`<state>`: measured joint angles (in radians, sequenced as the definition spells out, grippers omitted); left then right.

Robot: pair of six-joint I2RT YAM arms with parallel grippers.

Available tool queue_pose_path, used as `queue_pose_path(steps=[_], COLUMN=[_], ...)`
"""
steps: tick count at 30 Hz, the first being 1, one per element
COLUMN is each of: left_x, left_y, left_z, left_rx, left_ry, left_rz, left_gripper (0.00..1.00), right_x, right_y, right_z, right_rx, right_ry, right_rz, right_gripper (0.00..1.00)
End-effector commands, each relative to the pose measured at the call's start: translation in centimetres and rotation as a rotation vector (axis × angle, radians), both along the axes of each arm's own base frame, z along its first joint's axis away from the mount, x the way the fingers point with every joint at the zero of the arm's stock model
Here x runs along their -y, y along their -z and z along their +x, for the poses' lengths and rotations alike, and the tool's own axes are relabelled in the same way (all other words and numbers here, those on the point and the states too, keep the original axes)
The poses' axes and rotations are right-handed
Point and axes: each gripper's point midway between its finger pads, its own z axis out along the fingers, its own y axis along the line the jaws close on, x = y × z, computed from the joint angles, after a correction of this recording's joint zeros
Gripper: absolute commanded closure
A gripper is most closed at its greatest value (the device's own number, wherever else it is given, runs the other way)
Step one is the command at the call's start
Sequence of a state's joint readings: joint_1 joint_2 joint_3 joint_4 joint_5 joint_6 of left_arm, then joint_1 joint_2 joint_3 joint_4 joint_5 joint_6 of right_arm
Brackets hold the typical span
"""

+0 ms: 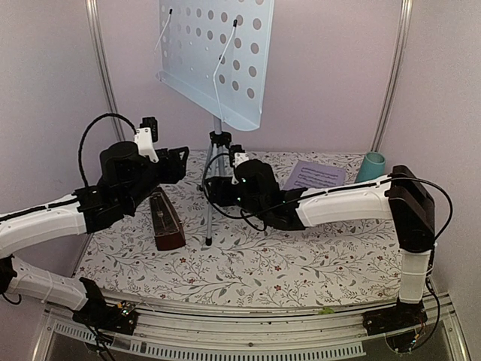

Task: Set up the instrument practice props
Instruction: Adjust the music stand at the center of the board.

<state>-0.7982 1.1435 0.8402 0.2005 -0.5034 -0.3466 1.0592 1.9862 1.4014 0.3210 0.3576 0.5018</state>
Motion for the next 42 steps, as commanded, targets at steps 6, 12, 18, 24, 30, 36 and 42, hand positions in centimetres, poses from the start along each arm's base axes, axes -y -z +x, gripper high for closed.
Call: queue_pose_path(steps=[6, 12, 18, 24, 30, 36, 42], left_x=[-1.6, -2.4, -5.7, -7.5, -3.9, -0.8, 0.6], left_y=[-0.1, -0.8, -3.1, -5.4, -4.2, -0.7, 2.5], left_z=[1.1, 2.6, 4.5, 6.6, 7.5, 9.3, 11.1], left_rx=[-0.004, -0.001, 0.037, 0.100, 0.178, 0.189, 0.165], left_ry=[0.027, 0.034, 0.001, 0.060, 0.303, 0.494, 0.699], left_rz=[-0.019, -0.067, -0.113, -0.098, 0.050, 0.203, 0.269], left_gripper=[0.36, 0.36, 0.34, 0.34, 0.36, 0.38, 0.39], right_x=[-1.1, -2.3, -2.8, -2.6, -2.1, -1.2, -0.2], right_y=[3.2, 4.2, 5.0, 5.1, 5.5, 5.4, 5.1], right_z=[1.4, 1.6, 1.5, 1.2, 0.6, -0.2, -1.0], right_rx=[-0.063, -0.074, -0.096, -0.087, -0.081, -0.050, 0.002], right_ry=[0.097, 0.065, -0.024, -0.109, -0.204, -0.308, -0.397], right_rz=[-0.066, -0.098, -0.115, -0.149, -0.181, -0.204, -0.238], right_gripper=[0.30, 0.43, 0.58, 0.79, 0.97, 1.00, 1.00])
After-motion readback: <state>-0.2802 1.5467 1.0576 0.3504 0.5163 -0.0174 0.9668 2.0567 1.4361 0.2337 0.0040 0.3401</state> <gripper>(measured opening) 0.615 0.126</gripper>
